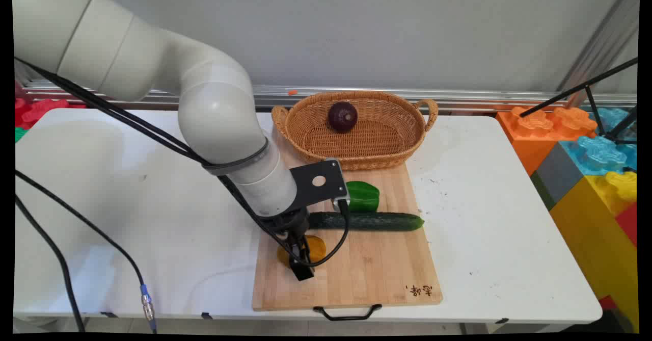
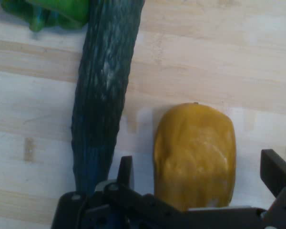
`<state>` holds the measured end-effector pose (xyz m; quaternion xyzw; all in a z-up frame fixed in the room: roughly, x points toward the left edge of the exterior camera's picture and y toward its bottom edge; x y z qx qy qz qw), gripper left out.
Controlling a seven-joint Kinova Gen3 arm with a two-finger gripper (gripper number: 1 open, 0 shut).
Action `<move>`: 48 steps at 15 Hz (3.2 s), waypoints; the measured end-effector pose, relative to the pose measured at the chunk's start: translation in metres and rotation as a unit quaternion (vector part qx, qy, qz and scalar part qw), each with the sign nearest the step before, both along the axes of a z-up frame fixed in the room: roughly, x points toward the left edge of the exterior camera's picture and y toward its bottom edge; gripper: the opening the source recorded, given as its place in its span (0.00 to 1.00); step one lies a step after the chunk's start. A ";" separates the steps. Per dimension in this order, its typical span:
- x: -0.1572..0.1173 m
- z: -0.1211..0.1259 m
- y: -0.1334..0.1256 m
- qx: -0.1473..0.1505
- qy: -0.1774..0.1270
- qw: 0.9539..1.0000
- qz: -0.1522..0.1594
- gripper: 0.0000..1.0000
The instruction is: Pick up the cucumber from the cutting board, then place the picked object in the vegetable basket
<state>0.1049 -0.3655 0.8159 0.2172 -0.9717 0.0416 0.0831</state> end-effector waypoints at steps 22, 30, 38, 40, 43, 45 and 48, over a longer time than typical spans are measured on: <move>0.020 -0.017 -0.058 -0.033 0.067 0.996 -0.043 1.00; 0.023 -0.031 -0.068 -0.041 0.089 0.993 -0.065 0.00; 0.022 -0.025 -0.064 -0.031 0.104 0.992 -0.066 0.00; 0.018 -0.016 -0.061 -0.030 0.107 0.992 -0.066 0.00; 0.005 0.004 -0.059 -0.040 0.113 0.990 -0.074 0.00; -0.007 0.019 -0.061 -0.054 0.115 0.988 -0.083 0.00; -0.026 0.043 -0.072 -0.083 0.118 0.985 -0.092 0.00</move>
